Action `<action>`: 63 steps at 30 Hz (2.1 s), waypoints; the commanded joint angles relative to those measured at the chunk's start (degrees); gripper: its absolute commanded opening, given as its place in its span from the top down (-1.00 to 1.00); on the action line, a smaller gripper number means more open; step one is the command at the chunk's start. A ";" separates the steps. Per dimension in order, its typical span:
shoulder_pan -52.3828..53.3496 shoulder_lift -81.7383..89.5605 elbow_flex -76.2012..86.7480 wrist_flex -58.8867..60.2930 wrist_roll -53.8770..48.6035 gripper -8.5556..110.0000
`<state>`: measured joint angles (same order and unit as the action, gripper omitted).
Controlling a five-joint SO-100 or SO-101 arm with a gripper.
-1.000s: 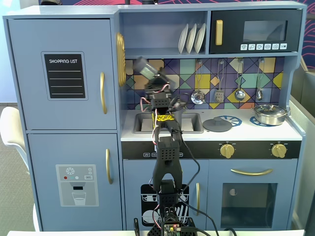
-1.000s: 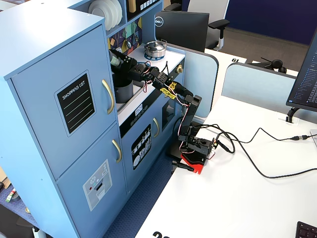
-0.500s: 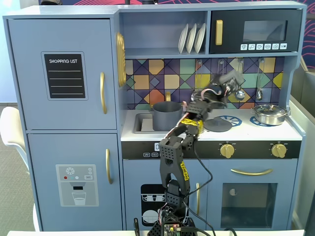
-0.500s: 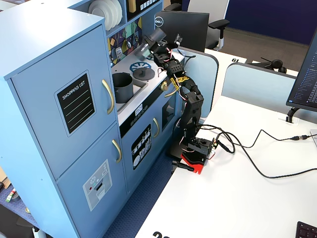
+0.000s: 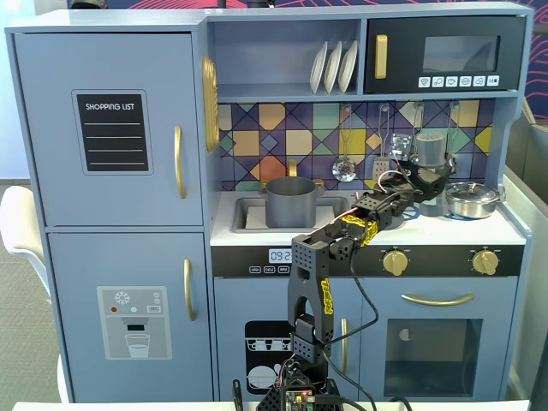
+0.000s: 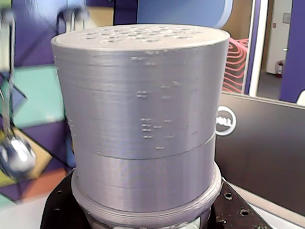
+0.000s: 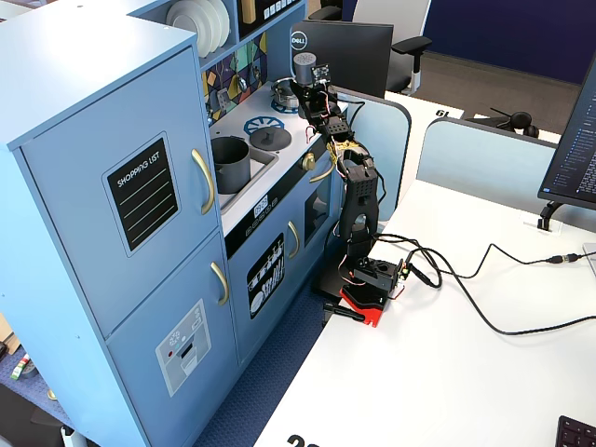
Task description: Put salt in the gray recipient
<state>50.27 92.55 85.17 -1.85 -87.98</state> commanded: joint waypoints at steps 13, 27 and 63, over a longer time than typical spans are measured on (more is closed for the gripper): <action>0.53 0.35 5.27 -5.45 0.35 0.85; 1.14 1.85 11.51 -8.17 3.34 0.74; -47.46 81.91 46.41 84.90 8.88 0.85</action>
<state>18.02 168.57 126.83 76.64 -83.14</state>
